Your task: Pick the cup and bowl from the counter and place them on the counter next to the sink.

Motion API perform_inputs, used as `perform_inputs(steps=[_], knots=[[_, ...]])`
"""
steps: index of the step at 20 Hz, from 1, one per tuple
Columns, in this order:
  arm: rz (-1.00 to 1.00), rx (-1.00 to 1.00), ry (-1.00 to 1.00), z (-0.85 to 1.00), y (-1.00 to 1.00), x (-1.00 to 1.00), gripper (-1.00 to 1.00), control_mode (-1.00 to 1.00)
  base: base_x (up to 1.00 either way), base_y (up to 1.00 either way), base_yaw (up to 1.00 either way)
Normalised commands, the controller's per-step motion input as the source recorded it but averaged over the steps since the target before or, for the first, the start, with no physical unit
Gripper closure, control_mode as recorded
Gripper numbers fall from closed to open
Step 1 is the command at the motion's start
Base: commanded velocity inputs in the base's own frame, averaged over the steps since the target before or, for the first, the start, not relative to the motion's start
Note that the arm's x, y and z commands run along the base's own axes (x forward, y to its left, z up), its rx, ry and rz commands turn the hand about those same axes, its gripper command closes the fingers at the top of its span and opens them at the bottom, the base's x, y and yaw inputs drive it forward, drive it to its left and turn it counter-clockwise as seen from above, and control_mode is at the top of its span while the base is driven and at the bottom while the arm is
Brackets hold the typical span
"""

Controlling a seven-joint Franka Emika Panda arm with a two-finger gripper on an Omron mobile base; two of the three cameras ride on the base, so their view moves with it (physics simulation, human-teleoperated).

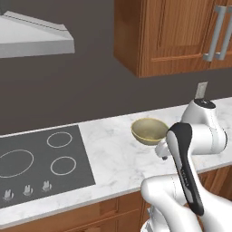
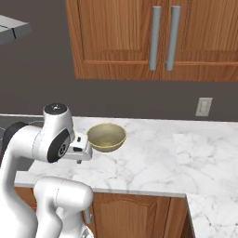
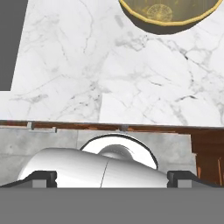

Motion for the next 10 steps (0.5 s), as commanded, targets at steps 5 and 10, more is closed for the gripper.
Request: perform_inputs(steps=[5, 10], knots=[[0.00, 0.00, 0.00, 0.00, 0.00, 0.00, -1.00, 1.00, 0.51, -0.04, 0.00], [0.00, 0.00, 0.00, 0.00, 0.00, 0.00, -1.00, 1.00, 0.05, 0.00, 0.00]])
